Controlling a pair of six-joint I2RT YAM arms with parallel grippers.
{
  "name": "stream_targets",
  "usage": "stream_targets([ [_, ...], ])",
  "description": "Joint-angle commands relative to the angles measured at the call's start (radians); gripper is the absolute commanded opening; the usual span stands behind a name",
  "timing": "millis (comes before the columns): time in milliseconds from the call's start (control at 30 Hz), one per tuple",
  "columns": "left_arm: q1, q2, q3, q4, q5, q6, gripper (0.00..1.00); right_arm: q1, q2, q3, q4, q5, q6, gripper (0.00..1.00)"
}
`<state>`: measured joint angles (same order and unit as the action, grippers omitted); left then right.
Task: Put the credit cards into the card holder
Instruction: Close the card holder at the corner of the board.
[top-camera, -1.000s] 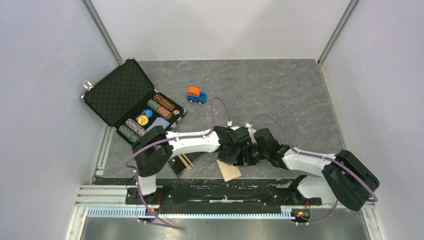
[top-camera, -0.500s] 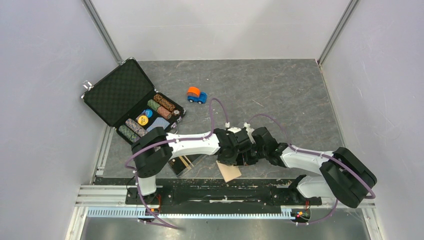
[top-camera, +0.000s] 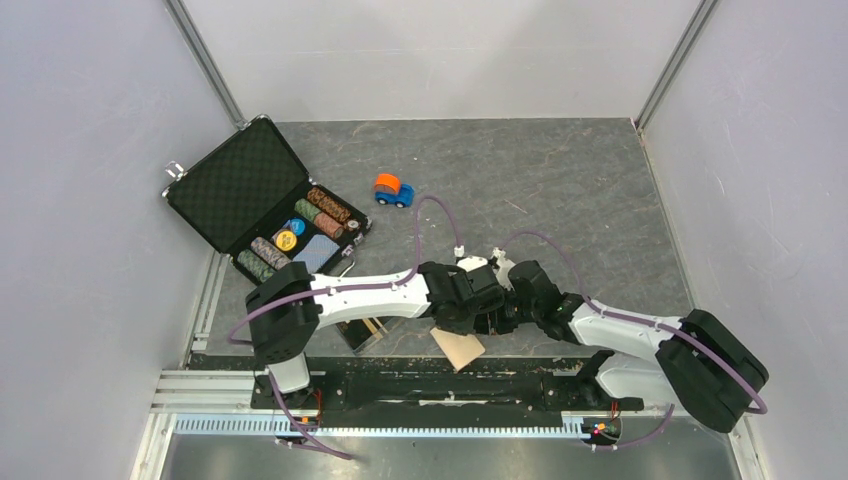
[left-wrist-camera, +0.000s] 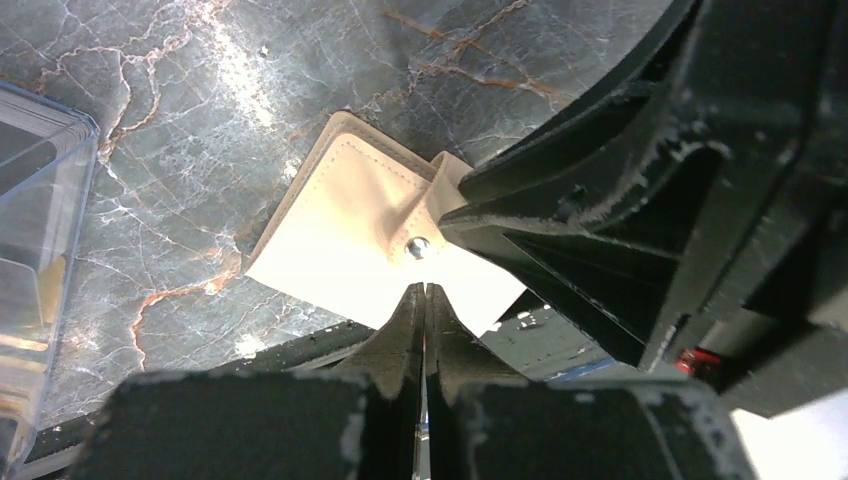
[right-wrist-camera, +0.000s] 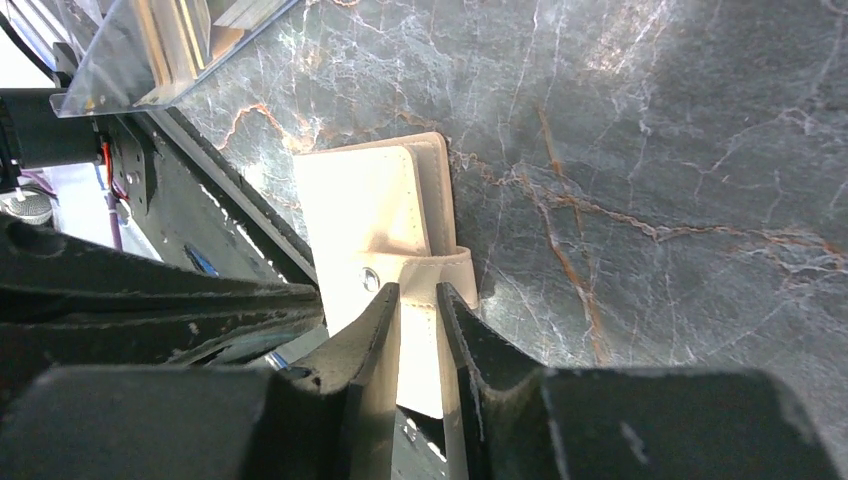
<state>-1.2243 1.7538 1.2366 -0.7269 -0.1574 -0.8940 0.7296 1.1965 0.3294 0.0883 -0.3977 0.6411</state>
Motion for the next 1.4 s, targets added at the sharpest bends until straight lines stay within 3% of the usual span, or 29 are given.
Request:
stream_targets([
  [0,-0.005,-0.041,0.014,0.015,-0.009,0.023,0.02,0.007,-0.021,-0.010,0.061,-0.007,0.018,0.22],
  [300,-0.004,-0.009,-0.005,0.016,0.004,0.014,0.04,0.007,-0.011,-0.012,0.065,-0.017,0.016,0.22],
  [433,0.006,-0.030,-0.019,0.017,-0.009,0.005,0.47,0.007,-0.013,-0.013,0.053,-0.014,0.014,0.22],
  [467,0.014,-0.040,-0.028,0.025,-0.006,0.003,0.55,0.007,-0.015,-0.013,0.054,-0.012,0.013,0.22],
  [533,0.032,-0.061,-0.061,0.061,0.023,-0.003,0.60,0.007,-0.013,-0.013,0.056,-0.016,0.012,0.23],
  [900,0.116,-0.124,-0.278,0.357,0.216,-0.089,0.49,0.007,0.017,-0.015,-0.018,-0.004,-0.002,0.21],
  [1133,0.136,-0.120,-0.343,0.475,0.256,-0.133,0.53,0.006,0.019,-0.024,-0.036,-0.004,-0.007,0.18],
  [1367,0.133,-0.109,-0.308,0.456,0.279,-0.098,0.41,0.007,0.028,-0.012,-0.035,-0.003,-0.008,0.18],
])
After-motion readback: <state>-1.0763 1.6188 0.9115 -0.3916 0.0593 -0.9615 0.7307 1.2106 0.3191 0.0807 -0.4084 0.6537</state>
